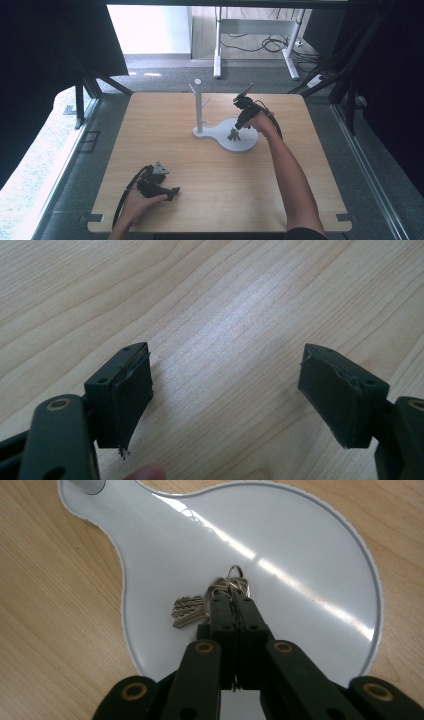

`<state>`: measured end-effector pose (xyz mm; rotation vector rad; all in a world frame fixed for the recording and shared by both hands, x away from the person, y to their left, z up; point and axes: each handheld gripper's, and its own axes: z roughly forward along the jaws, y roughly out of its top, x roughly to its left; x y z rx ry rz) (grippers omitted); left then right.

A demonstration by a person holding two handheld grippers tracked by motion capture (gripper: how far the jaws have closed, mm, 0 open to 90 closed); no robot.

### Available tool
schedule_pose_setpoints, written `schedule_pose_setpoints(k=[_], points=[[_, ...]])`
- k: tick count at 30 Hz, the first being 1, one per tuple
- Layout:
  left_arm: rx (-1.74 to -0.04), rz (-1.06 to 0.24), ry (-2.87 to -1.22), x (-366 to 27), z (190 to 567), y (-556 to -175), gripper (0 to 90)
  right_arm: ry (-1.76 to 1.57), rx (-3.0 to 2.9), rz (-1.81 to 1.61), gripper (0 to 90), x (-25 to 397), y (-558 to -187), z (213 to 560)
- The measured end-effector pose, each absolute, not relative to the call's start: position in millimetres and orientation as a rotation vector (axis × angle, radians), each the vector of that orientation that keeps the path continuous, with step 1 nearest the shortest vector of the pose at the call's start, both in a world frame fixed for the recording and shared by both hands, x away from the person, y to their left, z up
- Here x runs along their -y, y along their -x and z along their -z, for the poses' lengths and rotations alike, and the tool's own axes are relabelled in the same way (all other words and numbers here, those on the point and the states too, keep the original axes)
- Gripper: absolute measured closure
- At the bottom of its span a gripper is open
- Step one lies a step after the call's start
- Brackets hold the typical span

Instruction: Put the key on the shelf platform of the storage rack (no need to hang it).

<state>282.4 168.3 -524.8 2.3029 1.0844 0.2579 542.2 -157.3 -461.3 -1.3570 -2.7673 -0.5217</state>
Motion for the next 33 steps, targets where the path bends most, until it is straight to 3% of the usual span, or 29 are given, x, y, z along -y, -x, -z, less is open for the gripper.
schedule_pose_setpoints(k=[20,33], points=[[-1.072,-0.258,-2.324,-163,527,-282,21.8,1.375,2.792,0.637,54.4,177,-515,444],[-1.07,-0.262,-2.324,-160,527,-281,21.9,1.306,2.836,0.749,51.3,197,-470,428]])
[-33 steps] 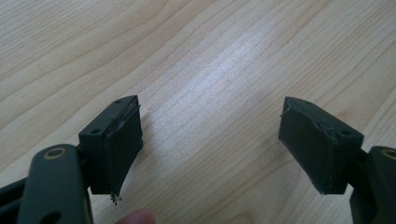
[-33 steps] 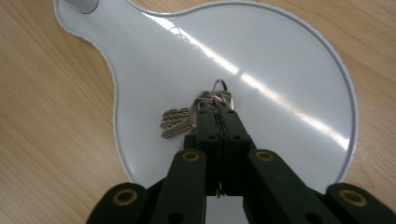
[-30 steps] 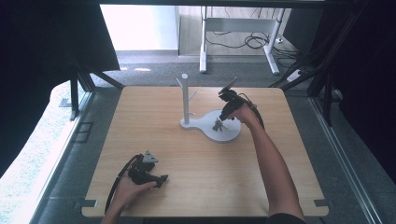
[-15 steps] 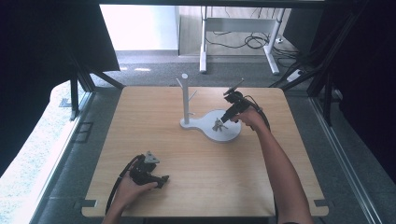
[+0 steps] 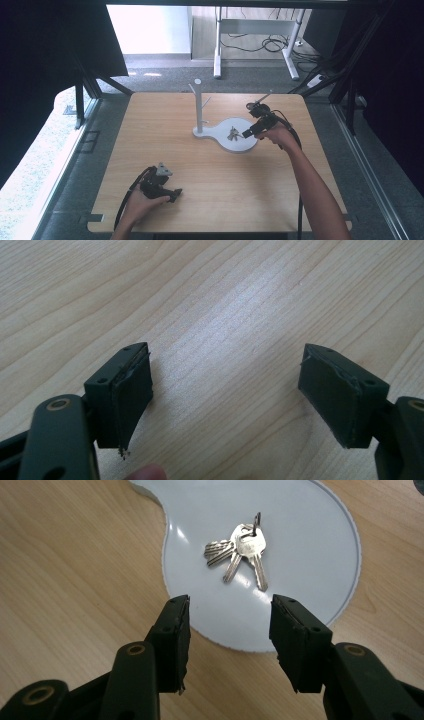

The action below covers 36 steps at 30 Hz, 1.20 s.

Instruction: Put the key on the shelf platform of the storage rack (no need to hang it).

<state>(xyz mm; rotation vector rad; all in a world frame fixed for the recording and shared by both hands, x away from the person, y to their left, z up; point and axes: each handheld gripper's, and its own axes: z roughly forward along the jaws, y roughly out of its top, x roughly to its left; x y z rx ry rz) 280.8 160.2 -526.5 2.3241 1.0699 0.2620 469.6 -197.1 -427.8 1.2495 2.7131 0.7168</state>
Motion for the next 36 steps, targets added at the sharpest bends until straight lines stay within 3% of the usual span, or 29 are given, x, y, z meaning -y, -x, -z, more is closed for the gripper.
schedule_pose_setpoints(k=[15,25,36], points=[[-1.065,-0.262,-2.334,-158,527,-281,21.8,-1.202,-2.663,-0.86,47.5,236,-404,432],[-1.066,-0.273,-2.331,-157,528,-281,21.7,-1.244,-2.587,-0.901,45.8,277,-349,475],[-1.074,-0.3,-2.312,-163,522,-281,21.9,-1.295,-2.533,-0.988,45.1,300,-325,503]])
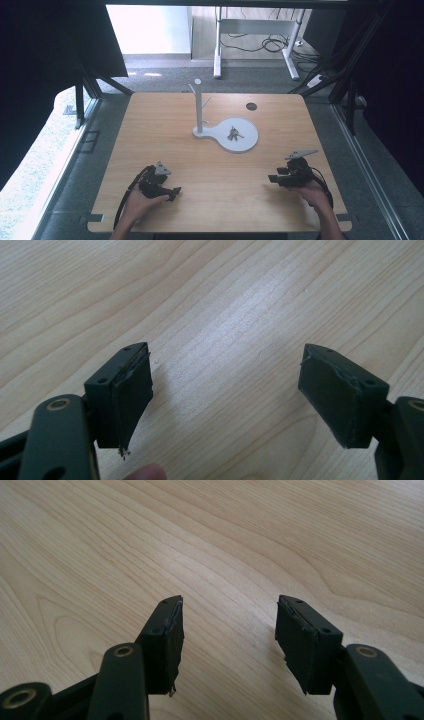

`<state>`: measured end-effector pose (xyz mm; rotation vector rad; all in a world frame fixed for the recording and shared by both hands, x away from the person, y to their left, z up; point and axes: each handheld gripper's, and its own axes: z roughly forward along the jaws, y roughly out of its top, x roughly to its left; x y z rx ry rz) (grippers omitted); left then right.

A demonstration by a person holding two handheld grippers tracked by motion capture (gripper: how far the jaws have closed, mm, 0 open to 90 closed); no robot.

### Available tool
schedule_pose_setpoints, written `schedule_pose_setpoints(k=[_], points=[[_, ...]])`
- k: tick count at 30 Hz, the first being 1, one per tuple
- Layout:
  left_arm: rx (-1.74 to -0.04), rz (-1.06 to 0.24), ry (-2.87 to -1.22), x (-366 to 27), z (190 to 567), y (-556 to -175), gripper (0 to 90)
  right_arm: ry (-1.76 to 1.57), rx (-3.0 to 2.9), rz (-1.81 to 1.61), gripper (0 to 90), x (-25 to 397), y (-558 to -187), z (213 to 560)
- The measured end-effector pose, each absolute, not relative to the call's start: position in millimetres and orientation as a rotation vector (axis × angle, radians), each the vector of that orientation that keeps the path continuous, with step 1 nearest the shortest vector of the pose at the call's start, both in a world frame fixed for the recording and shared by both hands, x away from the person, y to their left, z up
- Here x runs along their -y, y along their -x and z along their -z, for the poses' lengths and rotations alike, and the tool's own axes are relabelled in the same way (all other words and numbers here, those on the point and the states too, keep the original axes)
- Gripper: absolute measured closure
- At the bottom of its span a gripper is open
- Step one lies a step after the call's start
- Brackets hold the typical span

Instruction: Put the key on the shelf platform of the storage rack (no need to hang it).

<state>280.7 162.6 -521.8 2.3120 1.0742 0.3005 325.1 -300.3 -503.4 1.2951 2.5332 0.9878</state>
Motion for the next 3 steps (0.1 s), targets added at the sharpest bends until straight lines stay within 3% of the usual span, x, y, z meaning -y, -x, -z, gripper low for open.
schedule_pose_setpoints(k=[3], points=[[-1.074,-0.302,-2.314,-162.5,521.3,-281.2,21.9,-1.302,-2.531,-0.976,43.5,301.7,-324.5,505.0]])
